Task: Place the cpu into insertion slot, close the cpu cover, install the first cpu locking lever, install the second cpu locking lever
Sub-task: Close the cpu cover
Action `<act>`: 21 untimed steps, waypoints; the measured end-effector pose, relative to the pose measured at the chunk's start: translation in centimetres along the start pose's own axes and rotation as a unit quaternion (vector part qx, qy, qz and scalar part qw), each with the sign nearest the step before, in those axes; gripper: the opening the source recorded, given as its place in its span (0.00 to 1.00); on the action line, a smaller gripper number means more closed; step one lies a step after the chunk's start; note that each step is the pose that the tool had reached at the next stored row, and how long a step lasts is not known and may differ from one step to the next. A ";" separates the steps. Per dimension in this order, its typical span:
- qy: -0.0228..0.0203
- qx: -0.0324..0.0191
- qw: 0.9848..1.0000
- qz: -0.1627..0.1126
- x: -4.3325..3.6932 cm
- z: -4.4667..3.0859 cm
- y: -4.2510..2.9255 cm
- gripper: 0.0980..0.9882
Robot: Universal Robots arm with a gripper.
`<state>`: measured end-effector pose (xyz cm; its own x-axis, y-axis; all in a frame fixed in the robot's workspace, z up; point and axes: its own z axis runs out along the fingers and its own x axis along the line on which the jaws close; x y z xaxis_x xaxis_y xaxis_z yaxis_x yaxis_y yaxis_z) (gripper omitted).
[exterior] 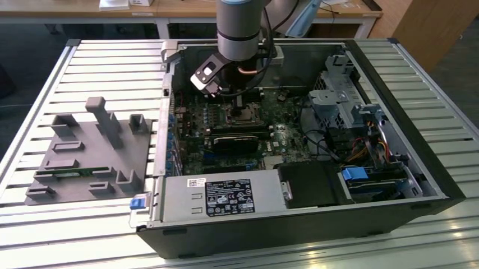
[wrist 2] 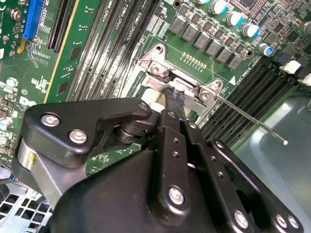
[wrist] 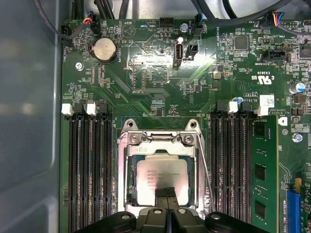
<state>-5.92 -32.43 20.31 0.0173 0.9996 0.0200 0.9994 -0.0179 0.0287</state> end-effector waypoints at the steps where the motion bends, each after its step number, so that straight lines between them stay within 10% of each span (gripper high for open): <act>1: 0.000 0.000 1.000 0.000 0.02 0.03 0.00 0.01; 21: 0.000 0.000 1.000 0.000 0.10 -0.49 0.26 0.01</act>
<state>-5.68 -32.34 20.81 0.0172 0.9996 0.0201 0.9994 -0.0178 0.0285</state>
